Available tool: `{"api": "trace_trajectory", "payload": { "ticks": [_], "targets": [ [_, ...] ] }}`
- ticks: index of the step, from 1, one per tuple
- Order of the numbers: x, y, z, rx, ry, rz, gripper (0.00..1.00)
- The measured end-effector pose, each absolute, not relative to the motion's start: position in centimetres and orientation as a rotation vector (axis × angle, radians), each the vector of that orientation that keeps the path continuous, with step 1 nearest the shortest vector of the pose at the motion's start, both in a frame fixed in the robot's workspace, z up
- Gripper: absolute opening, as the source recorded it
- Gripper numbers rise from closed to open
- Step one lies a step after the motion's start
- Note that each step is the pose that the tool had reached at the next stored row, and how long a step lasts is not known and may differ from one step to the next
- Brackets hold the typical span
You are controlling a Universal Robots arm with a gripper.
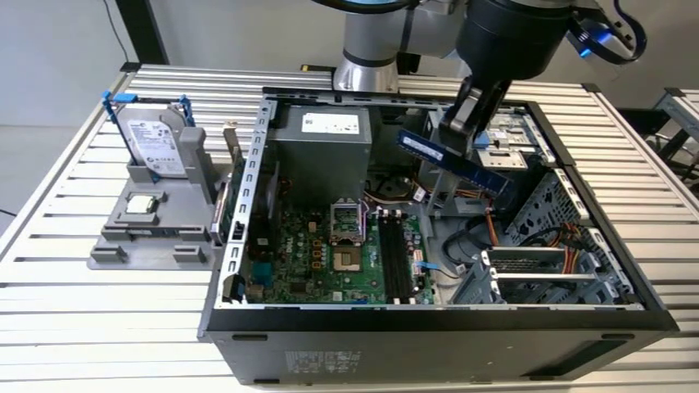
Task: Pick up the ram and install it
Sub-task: 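Insert the ram into the slot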
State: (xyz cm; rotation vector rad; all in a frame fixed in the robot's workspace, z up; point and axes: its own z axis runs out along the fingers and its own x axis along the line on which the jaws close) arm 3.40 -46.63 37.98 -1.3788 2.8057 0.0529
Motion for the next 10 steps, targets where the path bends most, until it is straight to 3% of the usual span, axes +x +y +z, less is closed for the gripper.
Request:
{"api": "trace_trajectory", "payload": {
  "ticks": [10],
  "targets": [
    [3.41, -46.62, 37.98, -1.230, 2.872, 0.051, 0.00]
  ]
}}
